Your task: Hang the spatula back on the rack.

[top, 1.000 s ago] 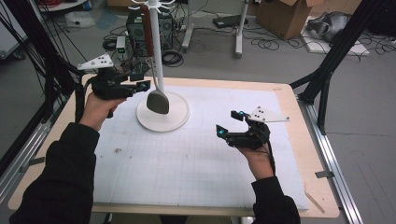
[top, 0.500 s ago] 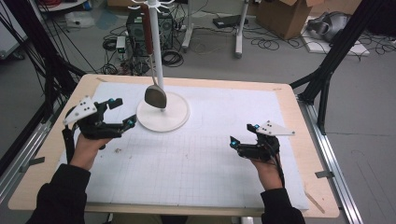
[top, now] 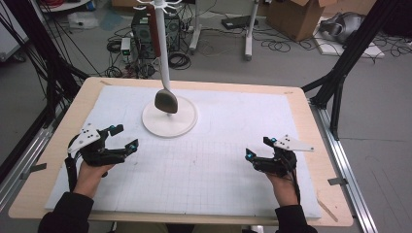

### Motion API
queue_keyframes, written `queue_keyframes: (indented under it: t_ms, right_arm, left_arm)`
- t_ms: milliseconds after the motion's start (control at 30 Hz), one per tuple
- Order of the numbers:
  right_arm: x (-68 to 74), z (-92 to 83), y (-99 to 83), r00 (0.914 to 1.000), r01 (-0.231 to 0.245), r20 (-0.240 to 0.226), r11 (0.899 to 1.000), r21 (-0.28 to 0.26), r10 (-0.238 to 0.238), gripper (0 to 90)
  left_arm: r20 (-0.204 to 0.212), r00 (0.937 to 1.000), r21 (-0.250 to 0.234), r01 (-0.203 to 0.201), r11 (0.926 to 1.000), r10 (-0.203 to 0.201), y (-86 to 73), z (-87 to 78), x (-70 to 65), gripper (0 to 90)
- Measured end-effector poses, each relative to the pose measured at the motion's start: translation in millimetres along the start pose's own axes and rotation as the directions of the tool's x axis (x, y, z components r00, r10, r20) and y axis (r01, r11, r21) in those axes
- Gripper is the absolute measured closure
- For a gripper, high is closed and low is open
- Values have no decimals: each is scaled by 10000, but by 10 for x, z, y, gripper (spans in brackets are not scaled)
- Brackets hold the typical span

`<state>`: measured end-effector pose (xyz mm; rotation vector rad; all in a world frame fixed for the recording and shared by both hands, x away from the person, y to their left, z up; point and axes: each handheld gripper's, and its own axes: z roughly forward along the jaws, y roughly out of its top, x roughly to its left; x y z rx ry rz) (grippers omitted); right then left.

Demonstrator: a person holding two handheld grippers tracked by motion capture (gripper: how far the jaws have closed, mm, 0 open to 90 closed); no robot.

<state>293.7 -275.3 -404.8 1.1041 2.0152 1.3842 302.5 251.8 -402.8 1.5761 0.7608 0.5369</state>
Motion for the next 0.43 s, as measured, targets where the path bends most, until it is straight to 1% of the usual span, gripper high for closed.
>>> queue_keyframes:
  t_ms: [33,100,133,167,233,300,433]
  right_arm:
    - [-2,3,-9,10000,35,28,10000,-37,-35,156]
    - [0,3,-20,10000,30,43,10000,-45,-30,156]
    - [-2,1,-22,10000,37,76,10000,-53,-36,156]
    - [0,-3,-24,10000,-37,39,10000,-59,38,156]
    - [-8,-10,-24,10000,3,70,10000,-94,-2,156]
    - [-10,-17,-25,9999,-100,82,9999,-70,101,156]
    - [-22,-22,-31,9999,-91,125,9999,-68,92,156]
  left_arm:
    - [-57,10000,54,-67,10000,68,-3,0,-4,156]
    - [17,10000,120,-87,9999,87,-11,6,-8,158]
    - [-19,10000,182,-82,9998,82,-16,9,-8,159]
    - [-10,10000,156,-26,9999,26,-22,14,-8,159]
    - [20,10000,131,31,9999,-31,-33,20,-5,159]
    - [17,10000,120,60,9999,-60,-46,27,-5,159]
    - [28,9998,116,213,9997,-213,-76,34,15,161]
